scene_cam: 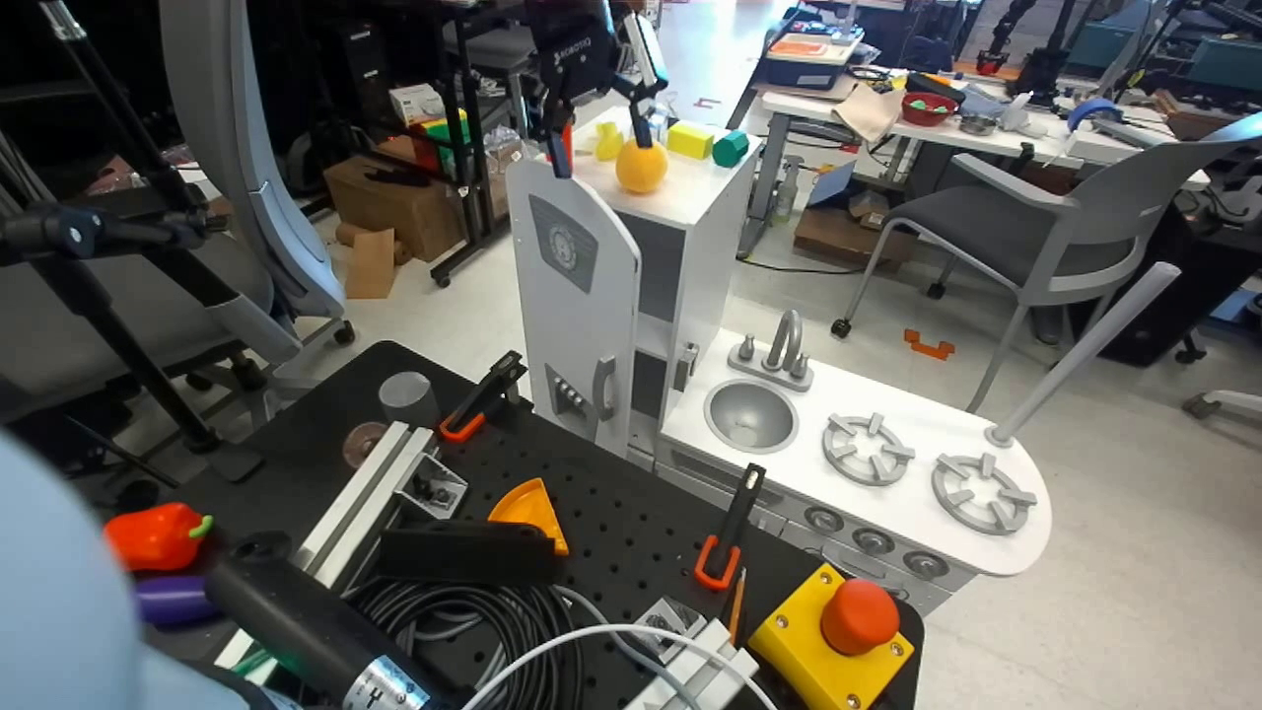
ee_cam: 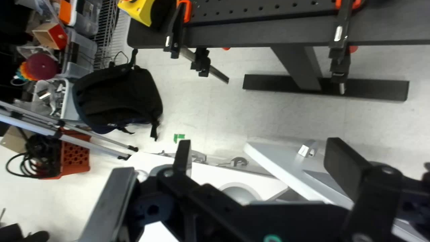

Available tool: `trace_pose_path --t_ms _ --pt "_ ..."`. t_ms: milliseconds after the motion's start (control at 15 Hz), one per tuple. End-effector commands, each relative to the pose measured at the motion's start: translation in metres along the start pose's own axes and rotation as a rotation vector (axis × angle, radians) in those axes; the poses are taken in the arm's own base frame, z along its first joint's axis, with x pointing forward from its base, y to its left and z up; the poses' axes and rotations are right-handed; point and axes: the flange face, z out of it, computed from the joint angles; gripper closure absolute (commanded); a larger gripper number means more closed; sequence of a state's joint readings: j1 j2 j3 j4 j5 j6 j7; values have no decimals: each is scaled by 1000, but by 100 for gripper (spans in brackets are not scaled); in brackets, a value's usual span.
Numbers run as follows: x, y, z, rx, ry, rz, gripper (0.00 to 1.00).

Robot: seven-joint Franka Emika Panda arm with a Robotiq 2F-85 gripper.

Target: Close the door.

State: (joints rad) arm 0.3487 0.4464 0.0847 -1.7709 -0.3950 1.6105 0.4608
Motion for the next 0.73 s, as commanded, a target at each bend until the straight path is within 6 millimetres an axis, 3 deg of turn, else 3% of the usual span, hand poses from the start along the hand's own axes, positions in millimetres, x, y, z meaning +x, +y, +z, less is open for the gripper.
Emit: trace_pose_path --t_ms 0,333,667 --pt "-38 29 -18 -87 119 112 0" --pt "-77 55 -15 -130 189 221 0" --pt "-93 88 -24 -45 269 358 0"
